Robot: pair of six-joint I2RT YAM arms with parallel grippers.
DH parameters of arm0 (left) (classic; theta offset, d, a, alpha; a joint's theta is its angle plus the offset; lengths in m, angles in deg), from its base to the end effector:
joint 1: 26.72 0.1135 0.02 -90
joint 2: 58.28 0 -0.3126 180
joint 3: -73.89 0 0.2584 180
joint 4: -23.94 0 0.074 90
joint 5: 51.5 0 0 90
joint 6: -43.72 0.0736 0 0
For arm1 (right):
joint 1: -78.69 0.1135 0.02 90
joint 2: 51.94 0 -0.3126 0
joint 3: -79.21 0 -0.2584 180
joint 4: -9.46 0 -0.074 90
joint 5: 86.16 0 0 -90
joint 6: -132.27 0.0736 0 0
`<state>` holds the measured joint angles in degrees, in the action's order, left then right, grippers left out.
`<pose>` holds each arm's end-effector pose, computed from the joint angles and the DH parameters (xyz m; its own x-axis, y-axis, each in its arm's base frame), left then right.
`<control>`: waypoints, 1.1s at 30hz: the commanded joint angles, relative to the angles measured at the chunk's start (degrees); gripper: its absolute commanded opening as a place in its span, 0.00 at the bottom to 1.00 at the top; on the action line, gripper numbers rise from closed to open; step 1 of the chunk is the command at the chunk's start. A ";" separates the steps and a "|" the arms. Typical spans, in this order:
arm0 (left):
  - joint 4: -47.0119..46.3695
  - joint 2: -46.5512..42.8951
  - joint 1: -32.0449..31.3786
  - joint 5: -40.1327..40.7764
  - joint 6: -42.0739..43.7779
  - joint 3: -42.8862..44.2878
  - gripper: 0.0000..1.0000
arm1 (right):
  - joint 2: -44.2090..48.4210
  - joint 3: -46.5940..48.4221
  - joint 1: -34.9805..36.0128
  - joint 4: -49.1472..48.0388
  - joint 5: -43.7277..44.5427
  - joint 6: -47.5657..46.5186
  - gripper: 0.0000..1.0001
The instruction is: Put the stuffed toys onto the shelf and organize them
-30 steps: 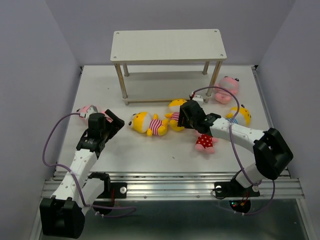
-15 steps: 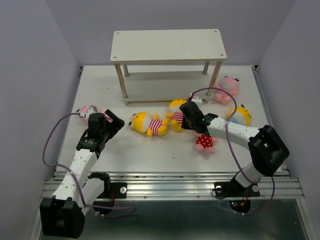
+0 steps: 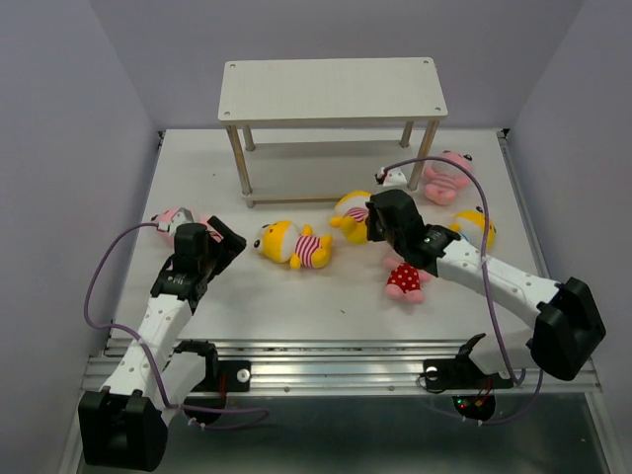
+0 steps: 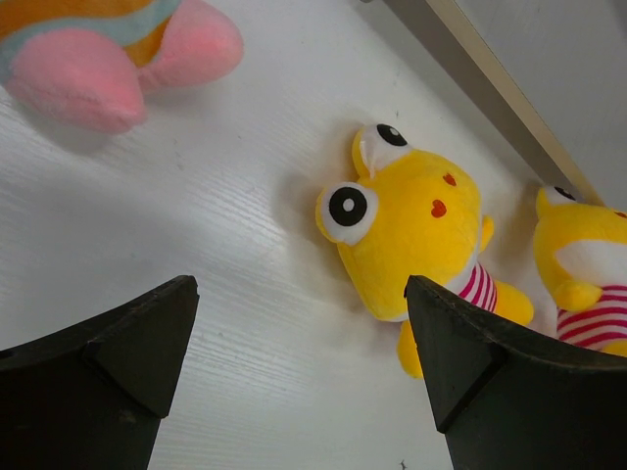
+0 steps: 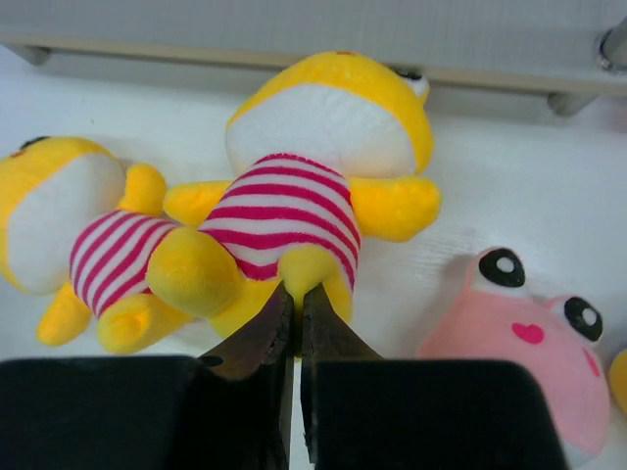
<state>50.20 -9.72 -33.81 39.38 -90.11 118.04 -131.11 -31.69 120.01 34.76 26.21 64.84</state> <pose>0.1963 -0.0233 0.2527 -0.4416 -0.6429 -0.6259 -0.2710 0.7606 -0.5900 0.2675 0.1979 0.2931 -0.5463 -0.0077 -0.8375 -0.1817 0.9772 0.1095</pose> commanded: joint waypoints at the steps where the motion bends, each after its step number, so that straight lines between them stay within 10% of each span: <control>1: -1.85 -0.92 -0.38 -0.09 1.21 -0.49 0.99 | 4.64 0.57 0.52 -7.65 1.71 -7.79 0.01; 33: -2.65 0.31 -0.38 0.43 1.73 0.48 0.99 | 2.98 11.47 -1.33 -10.91 -0.23 -14.13 0.01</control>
<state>49.55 -9.62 -33.87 39.38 -89.59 118.04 -128.56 -23.01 118.83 25.91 24.40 50.87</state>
